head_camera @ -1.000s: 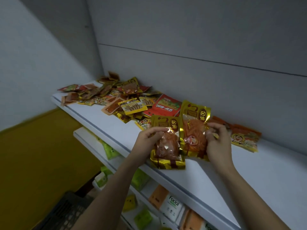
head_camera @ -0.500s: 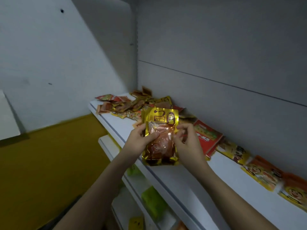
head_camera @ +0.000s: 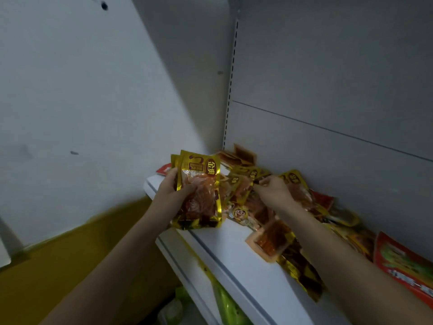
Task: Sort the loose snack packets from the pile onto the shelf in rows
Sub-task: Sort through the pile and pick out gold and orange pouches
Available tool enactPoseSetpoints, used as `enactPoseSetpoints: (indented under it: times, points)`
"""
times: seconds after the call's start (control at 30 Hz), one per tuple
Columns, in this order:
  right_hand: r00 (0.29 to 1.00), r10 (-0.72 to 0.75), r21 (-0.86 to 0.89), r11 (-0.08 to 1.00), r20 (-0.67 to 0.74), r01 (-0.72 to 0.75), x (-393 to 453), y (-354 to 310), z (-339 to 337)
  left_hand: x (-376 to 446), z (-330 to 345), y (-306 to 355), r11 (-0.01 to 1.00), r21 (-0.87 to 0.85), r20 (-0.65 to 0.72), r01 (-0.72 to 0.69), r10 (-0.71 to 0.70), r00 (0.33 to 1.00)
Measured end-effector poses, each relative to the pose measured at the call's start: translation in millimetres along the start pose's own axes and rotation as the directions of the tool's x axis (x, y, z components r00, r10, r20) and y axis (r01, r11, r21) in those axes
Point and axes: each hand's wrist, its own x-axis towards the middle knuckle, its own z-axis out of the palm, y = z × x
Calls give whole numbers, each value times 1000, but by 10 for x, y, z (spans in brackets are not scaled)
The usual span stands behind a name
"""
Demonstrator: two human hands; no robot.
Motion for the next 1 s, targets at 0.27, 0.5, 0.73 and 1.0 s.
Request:
enactPoseSetpoints:
  times: [0.27,0.5,0.73,1.0]
  points:
    - [984,143,-10,989,-105,-145,590,174,469,661,-116,-215,1000,8,86,16,-16,996]
    - [970,130,186,978,-203,-92,447,-14,137,950,27,-248,995,-78,187,-59,72,980]
    - [887,201,511,858,-416,45,-219,-66,-723,815,703,69,994,-88,342,-72,98,935]
    - [887,193,549,832,-419,78,-1273,258,-1517,-96,1698,595,994,-97,503,-52,94,859]
